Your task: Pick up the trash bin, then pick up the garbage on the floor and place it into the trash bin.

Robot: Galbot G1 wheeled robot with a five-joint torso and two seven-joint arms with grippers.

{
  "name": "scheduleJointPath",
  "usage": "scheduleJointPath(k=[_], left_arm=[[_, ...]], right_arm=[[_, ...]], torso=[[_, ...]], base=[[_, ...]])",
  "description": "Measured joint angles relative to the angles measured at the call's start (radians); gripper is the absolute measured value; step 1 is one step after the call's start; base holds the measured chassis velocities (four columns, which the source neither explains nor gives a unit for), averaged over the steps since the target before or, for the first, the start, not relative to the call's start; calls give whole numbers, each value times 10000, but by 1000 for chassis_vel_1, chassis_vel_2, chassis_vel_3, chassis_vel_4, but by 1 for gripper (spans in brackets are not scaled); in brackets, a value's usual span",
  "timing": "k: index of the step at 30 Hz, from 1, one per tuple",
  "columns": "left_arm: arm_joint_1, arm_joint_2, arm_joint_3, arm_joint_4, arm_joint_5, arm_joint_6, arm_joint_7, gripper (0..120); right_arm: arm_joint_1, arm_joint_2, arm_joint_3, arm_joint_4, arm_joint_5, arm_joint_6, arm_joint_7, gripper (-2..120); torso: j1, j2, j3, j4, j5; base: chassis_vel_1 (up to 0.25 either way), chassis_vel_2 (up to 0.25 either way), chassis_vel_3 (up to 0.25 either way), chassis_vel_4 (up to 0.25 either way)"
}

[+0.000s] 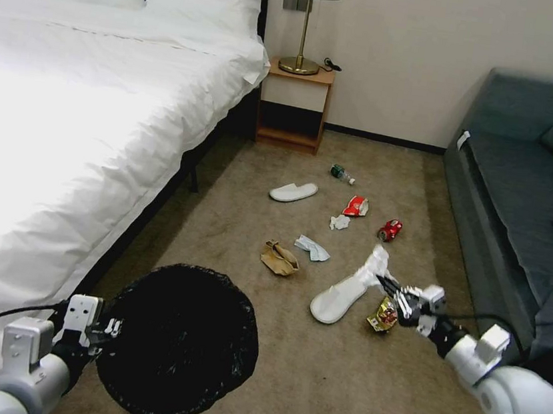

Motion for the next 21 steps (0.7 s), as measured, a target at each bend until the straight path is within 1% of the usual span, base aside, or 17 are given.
scheduleJointPath(k=[2,3,4,6,7,8,10,11,12,13,14,17,18,19,21], left_arm=[[-433,181,224,209,-119,-3,5,2],[-433,181,224,209,-119,-3,5,2],[-627,241,408,355,-127,-3,-16,2],[-1054,332,940,611,-128,-1,-82,2],[-1054,332,940,611,-128,-1,-82,2],[-1316,390,1308,730,-163,0,-157,2],[-1663,452,1791,880,-226,-1,-312,2],[-1663,452,1791,880,-226,-1,-312,2],[-2152,512,2477,1080,-367,-1,-553,2],[-2380,531,2794,1176,-438,-1,-660,2],[-2380,531,2794,1176,-438,-1,-660,2],[-2709,597,3337,1279,-511,-1,-844,2],[-2709,597,3337,1279,-511,-1,-844,2],[-2757,629,3491,1280,-541,-1,-873,2],[-2763,638,3544,1280,-541,-1,-883,2]], right_arm=[[250,-216,-204,525,333,-433,21,0],[250,-216,-204,525,333,-433,21,0],[362,-313,-349,771,473,-609,39,0],[569,-495,-775,1274,772,-905,163,0],[569,-495,-775,1274,772,-905,163,0],[668,-566,-1025,1521,887,-1016,231,0],[777,-632,-1300,1784,943,-1129,311,0],[777,-632,-1300,1784,943,-1129,311,0],[903,-704,-1659,2171,964,-1255,430,0],[939,-759,-1841,2403,982,-1337,506,0],[939,-759,-1841,2403,982,-1337,506,0],[957,-985,-2293,2993,996,-1522,678,0],[957,-985,-2293,2993,996,-1522,678,0],[953,-1092,-2541,3209,985,-1586,805,0],[952,-1130,-2662,3285,963,-1603,851,0]], torso=[[0,0,-1,-2,-5],[0,0,-1,-2,-5],[0,1,-1,0,-3],[0,0,-1,2,-5],[0,0,-1,2,-5],[0,1,0,2,-3],[0,0,0,1,-3],[0,0,0,1,-3],[0,0,0,-1,-4],[0,0,0,-1,-4],[0,0,0,-1,-4],[0,-1,0,-1,-3],[0,-1,0,-1,-3],[0,1,-1,-1,-4],[0,0,-1,-1,-4]], base=[[0,0,0,0],[0,0,0,0],[0,0,0,0],[0,0,0,0],[0,0,0,0],[0,0,0,0],[0,0,0,0],[0,0,0,0],[0,0,0,0],[0,0,0,0],[0,0,0,0],[0,0,0,0],[0,0,0,0],[0,0,0,0],[0,0,0,0]])
